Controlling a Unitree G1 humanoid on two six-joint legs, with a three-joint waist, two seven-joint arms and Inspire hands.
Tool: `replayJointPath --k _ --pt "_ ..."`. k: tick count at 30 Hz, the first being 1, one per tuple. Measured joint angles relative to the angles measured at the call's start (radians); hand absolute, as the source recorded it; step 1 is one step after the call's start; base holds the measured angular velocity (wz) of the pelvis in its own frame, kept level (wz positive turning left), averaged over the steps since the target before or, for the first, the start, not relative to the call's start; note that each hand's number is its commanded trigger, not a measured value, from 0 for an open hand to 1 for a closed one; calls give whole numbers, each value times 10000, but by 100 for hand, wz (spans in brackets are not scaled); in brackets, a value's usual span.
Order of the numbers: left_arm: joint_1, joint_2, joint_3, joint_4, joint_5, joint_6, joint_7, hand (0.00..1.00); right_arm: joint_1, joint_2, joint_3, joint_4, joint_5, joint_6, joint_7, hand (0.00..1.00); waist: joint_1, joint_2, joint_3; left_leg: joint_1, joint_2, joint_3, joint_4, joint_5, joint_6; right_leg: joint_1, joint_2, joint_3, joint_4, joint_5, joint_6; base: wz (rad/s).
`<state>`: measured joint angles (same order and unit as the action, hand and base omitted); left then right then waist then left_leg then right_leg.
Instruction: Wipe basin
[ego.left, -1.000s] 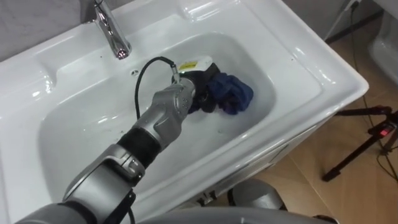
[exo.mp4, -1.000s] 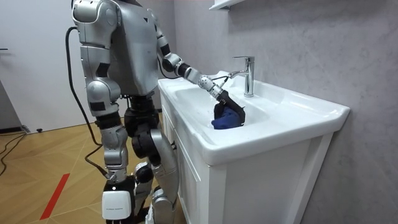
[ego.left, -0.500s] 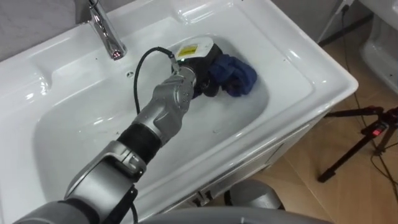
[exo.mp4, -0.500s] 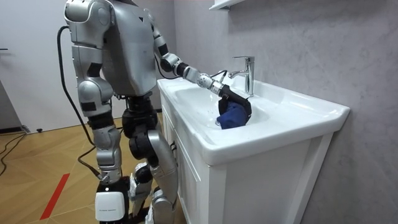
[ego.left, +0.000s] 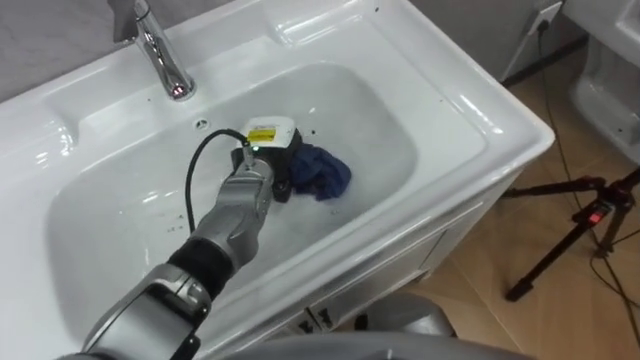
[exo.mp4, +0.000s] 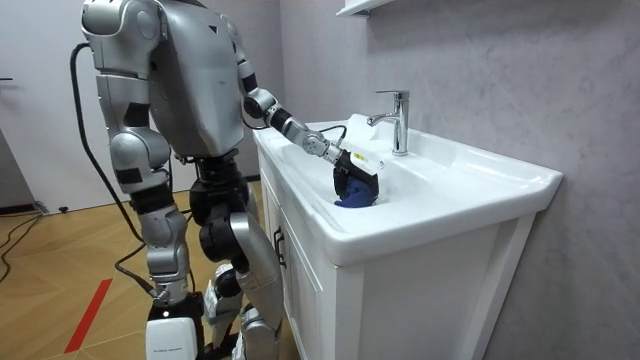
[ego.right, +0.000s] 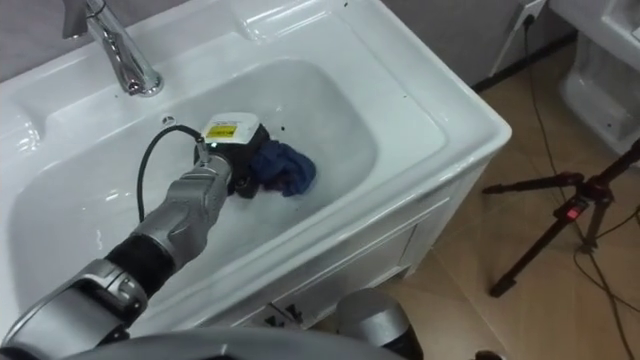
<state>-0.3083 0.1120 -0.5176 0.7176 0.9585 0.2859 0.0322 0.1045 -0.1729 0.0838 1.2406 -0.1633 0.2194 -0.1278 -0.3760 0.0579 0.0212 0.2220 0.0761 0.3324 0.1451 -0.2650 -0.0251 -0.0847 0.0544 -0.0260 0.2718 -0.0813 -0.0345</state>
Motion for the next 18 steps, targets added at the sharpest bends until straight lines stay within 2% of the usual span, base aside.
replayJointPath --k 2,4,9,12,15,18 --pt "21 31 67 275 -4 -16 63 100 85 -13 -125 -26 -42 4 7 0 23 47 -58 24 1 3 -44 0 0 42 9 15 12 55 -10 -2" --pt "69 263 68 493 -2 -22 50 100 215 -15 -280 -156 -38 3 16 0 37 68 -71 191 2 95 -89 0 -3 116 62 132 50 56 -15 -13" --pt "348 453 766 700 189 -17 117 100 479 -49 -586 -454 -45 10 13 0 61 76 -67 296 8 283 -118 -22 -33 119 167 376 54 113 -30 -16" --pt "437 575 869 694 323 -27 78 100 637 -56 -678 -565 -74 19 10 0 149 66 -61 324 22 395 -118 -27 -41 116 197 430 73 125 -44 -7" --pt "491 588 1098 661 770 -28 -57 100 785 -57 -876 -822 -97 55 -7 0 241 51 -57 321 27 397 -121 -34 -50 117 208 427 46 126 -45 -1" --pt "527 600 1247 655 767 -1 -144 100 723 -48 -1000 -879 -437 137 -32 0 266 57 -63 328 38 390 -119 -37 -55 136 212 407 28 129 -47 0"
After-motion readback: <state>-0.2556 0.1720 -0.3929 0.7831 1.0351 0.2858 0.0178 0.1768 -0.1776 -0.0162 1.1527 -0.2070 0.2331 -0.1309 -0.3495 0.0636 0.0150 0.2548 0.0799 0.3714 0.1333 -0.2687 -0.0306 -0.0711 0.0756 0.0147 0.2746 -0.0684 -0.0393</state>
